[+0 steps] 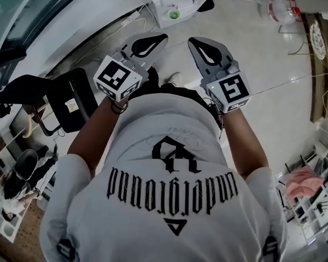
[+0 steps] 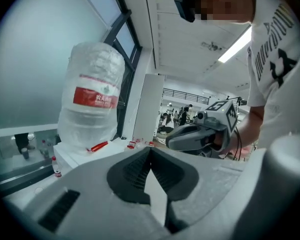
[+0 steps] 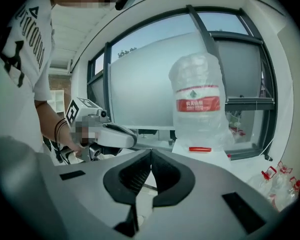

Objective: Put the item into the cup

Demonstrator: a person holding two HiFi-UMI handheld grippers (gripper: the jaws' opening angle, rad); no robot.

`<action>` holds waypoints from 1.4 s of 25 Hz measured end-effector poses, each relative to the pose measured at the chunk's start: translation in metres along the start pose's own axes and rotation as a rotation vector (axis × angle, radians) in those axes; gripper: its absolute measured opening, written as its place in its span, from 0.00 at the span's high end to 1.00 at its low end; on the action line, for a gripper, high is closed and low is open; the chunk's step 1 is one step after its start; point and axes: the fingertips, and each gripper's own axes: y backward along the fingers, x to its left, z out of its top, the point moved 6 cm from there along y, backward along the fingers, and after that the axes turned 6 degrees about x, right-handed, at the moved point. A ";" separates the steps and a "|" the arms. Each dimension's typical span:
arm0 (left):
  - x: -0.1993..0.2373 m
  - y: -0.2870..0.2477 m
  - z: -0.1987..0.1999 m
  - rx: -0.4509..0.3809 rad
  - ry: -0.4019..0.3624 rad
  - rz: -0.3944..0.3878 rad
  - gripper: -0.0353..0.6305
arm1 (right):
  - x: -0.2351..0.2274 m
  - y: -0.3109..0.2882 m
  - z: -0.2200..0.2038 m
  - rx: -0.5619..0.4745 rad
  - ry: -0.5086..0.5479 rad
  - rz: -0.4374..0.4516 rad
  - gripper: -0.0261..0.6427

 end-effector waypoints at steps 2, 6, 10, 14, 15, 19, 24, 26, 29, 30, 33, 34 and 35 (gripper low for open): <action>-0.012 0.009 0.017 -0.020 -0.018 -0.004 0.93 | 0.003 0.015 0.012 -0.029 0.011 -0.003 0.94; -0.034 0.025 0.044 -0.051 -0.048 -0.005 0.93 | 0.009 0.043 0.025 -0.048 0.044 0.002 0.94; -0.051 0.034 0.053 -0.063 -0.064 0.020 0.93 | 0.012 0.070 0.031 -0.078 0.054 -0.001 0.94; -0.059 0.041 0.044 -0.051 -0.036 0.052 0.93 | 0.009 0.083 0.029 -0.090 0.040 -0.011 0.94; -0.060 0.042 0.045 -0.055 -0.025 0.057 0.93 | 0.007 0.085 0.029 -0.092 0.038 -0.009 0.94; -0.067 0.046 0.053 -0.063 0.004 0.084 0.93 | 0.004 0.095 0.029 -0.090 0.038 0.012 0.94; -0.070 0.065 0.055 -0.058 -0.009 0.119 0.93 | 0.016 0.096 0.031 -0.090 0.050 0.040 0.94; -0.066 0.072 0.051 -0.052 0.000 0.124 0.93 | 0.020 0.096 0.031 -0.094 0.048 0.031 0.94; -0.068 0.080 0.046 -0.047 0.001 0.103 0.93 | 0.031 0.097 0.030 -0.095 0.051 0.025 0.94; -0.069 0.082 0.046 -0.048 -0.006 0.092 0.93 | 0.034 0.097 0.030 -0.095 0.049 0.020 0.94; -0.070 0.093 0.048 -0.049 -0.029 0.058 0.93 | 0.048 0.095 0.033 -0.094 0.038 0.001 0.94; -0.069 0.099 0.047 -0.048 -0.032 0.050 0.93 | 0.054 0.093 0.035 -0.094 0.035 -0.004 0.94; -0.069 0.106 0.046 -0.047 -0.033 0.044 0.93 | 0.061 0.091 0.036 -0.094 0.033 -0.010 0.94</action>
